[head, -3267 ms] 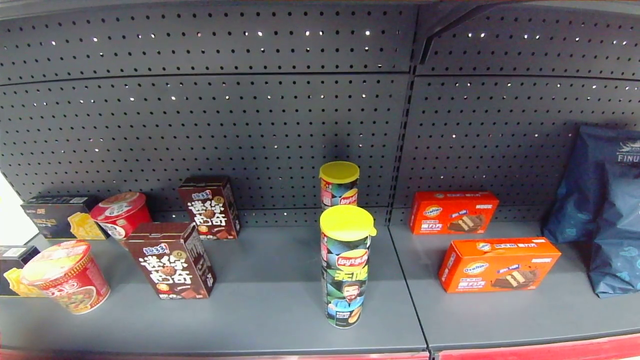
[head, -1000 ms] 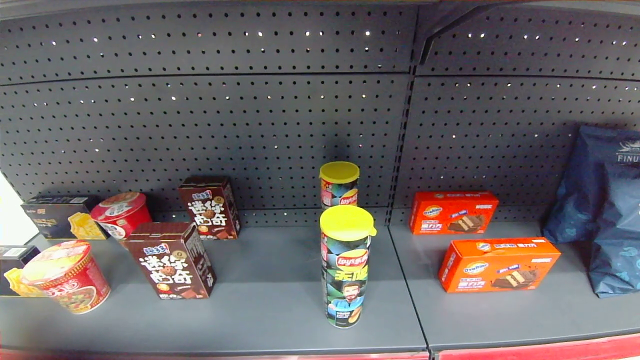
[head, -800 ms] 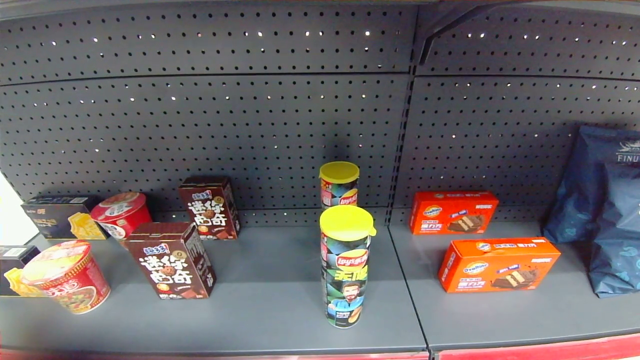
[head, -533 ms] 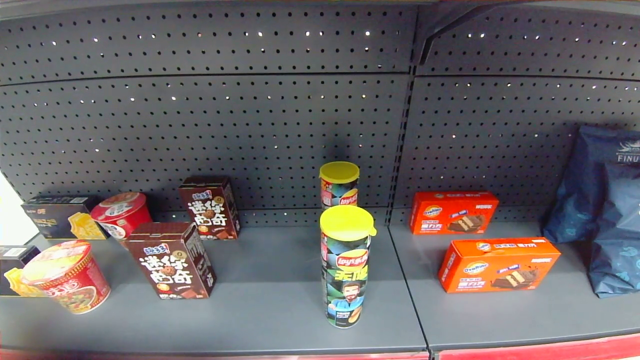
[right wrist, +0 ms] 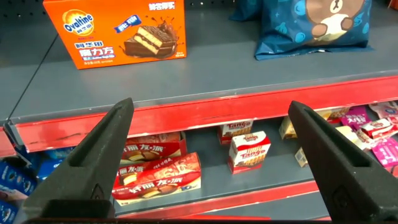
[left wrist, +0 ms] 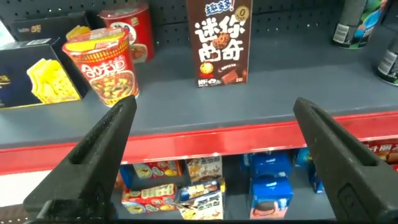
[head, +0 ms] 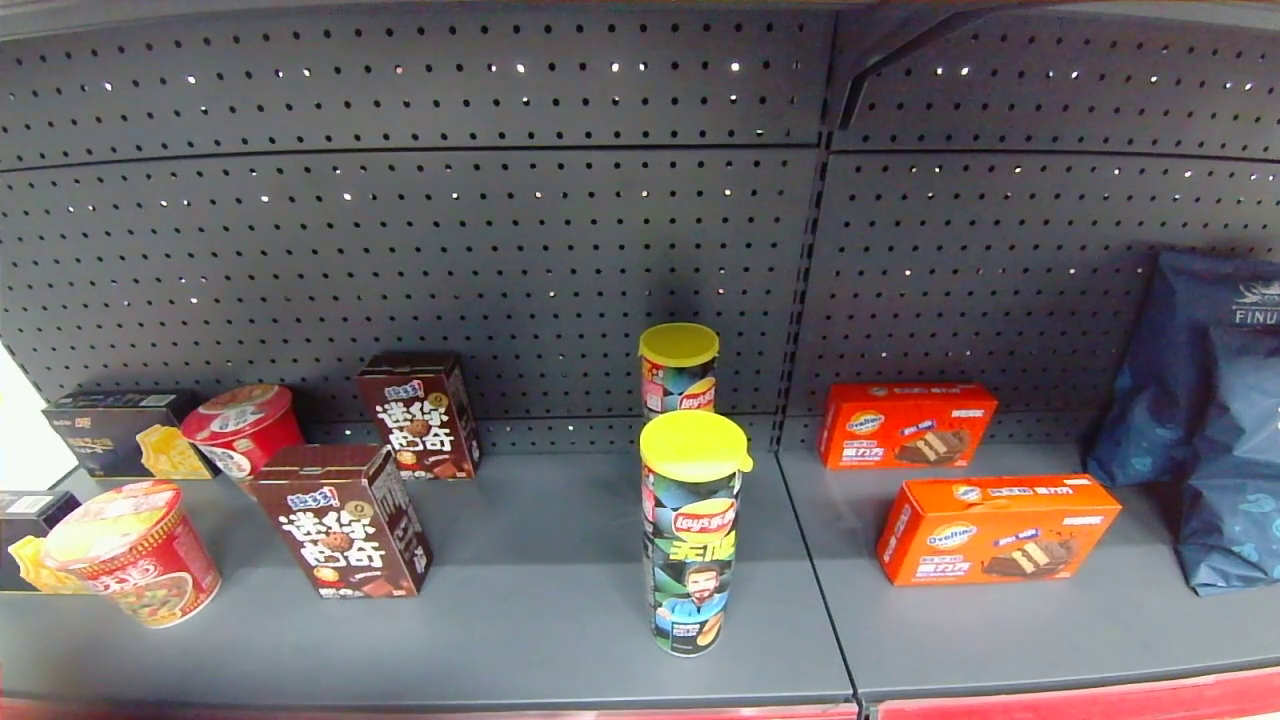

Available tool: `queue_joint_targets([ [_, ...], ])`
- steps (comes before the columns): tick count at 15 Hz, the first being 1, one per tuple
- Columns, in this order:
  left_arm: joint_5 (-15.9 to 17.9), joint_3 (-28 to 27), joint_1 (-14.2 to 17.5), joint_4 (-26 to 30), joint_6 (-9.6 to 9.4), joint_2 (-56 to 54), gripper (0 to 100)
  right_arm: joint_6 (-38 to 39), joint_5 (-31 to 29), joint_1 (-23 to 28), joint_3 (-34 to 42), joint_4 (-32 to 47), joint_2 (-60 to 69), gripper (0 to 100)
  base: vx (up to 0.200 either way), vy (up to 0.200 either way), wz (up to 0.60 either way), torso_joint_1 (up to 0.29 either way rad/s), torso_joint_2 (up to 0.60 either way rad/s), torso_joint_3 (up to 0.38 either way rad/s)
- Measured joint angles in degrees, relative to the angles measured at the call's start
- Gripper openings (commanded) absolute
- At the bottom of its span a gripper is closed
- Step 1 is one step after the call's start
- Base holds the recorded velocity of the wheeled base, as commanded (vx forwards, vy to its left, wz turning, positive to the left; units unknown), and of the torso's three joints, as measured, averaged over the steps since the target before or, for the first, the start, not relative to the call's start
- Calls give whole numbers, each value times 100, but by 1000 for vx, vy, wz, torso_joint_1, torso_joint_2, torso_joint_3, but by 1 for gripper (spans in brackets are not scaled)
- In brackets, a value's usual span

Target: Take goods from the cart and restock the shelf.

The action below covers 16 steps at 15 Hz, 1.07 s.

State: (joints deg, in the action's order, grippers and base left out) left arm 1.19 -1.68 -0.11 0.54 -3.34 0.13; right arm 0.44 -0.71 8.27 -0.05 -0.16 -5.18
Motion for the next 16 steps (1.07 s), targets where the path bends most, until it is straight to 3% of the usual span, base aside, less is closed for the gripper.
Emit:
queue_joint_targets([
  [4, 0, 20, 1, -5, 113, -4, 100, 0, 2, 0, 5, 0, -2, 100, 0, 0, 0, 0, 0, 0],
  [16, 22, 20, 0, -2, 132, -4, 100, -1, -7, 0, 5, 0, -7, 100, 0, 0, 50, 0, 0, 0],
])
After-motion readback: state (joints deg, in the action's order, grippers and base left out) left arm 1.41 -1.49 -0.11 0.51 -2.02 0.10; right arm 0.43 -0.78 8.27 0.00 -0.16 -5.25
